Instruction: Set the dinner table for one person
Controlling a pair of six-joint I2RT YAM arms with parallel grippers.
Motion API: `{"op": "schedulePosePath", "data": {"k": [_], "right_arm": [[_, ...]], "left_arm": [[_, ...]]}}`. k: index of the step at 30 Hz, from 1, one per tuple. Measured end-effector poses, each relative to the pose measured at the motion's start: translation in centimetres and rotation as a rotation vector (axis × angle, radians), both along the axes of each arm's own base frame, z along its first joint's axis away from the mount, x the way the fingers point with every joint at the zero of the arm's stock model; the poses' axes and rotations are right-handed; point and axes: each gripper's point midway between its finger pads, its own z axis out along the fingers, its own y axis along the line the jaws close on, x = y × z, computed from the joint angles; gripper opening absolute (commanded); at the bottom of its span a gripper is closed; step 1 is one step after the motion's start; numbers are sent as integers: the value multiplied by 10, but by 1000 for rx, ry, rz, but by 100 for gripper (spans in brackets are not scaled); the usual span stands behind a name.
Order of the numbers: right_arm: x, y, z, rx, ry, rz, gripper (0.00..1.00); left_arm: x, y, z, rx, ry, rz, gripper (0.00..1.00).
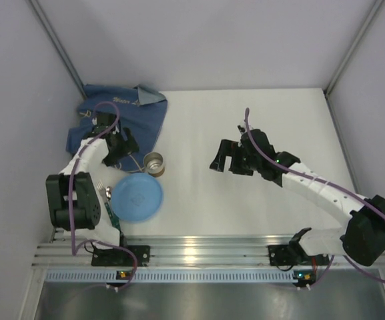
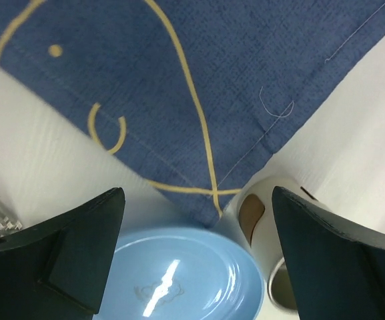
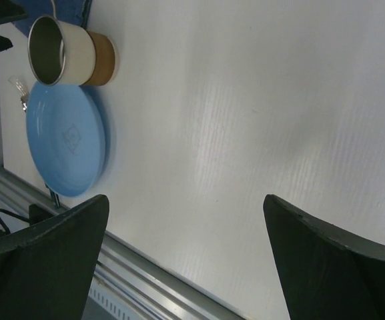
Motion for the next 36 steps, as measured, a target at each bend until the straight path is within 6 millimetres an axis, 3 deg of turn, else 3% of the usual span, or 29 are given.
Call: {"op": "schedulePosePath", "data": {"k": [3,7,10,12,13,14,17,18,19,20,28,31,36], "right_arm": [[-3,-3,-3,-21,8,6,100],[-7,-12,-2,-45,-9,9,100],[-13,-21,0,-56,-32,6,100],[-17,-26,1,-64,-40,1,100],[-19,-28,1,-69,-42,0,100],[-19,-30,0,-73,-43,-3,100],[-20,-34,0,-85,-47,-7,100],[-21,-35,-2,-92,-45,-8,100],[-22,-36,-2,-96,-44,-8,100],[-21,-38,-3,-101,-46,-10,100],[-25,-50,-8,-137,-51,-32,100],[-28,-57,-9,-145,-56,-46,100],[-32,-67,-4,-153,-78,-71,100]], "left_arm": [[11,-8,-29,-39,78,-41,96],[10,-19,-66,-71,180,-88,95],[15,-25,-69,-61,191,-118,95],[18,-30,-72,-49,195,-138,88],[18,-31,-72,-39,199,-141,83],[19,-34,-73,-32,200,-148,68],[21,-38,-77,-18,207,-162,43],[22,-39,-77,-16,211,-165,20],[24,-40,-78,-19,212,-163,4],[26,-41,-80,-21,213,-167,0],[55,-62,-76,-34,215,-212,0],[81,-81,-70,-31,201,-238,0],[144,-131,-42,-31,106,-290,0]]}}
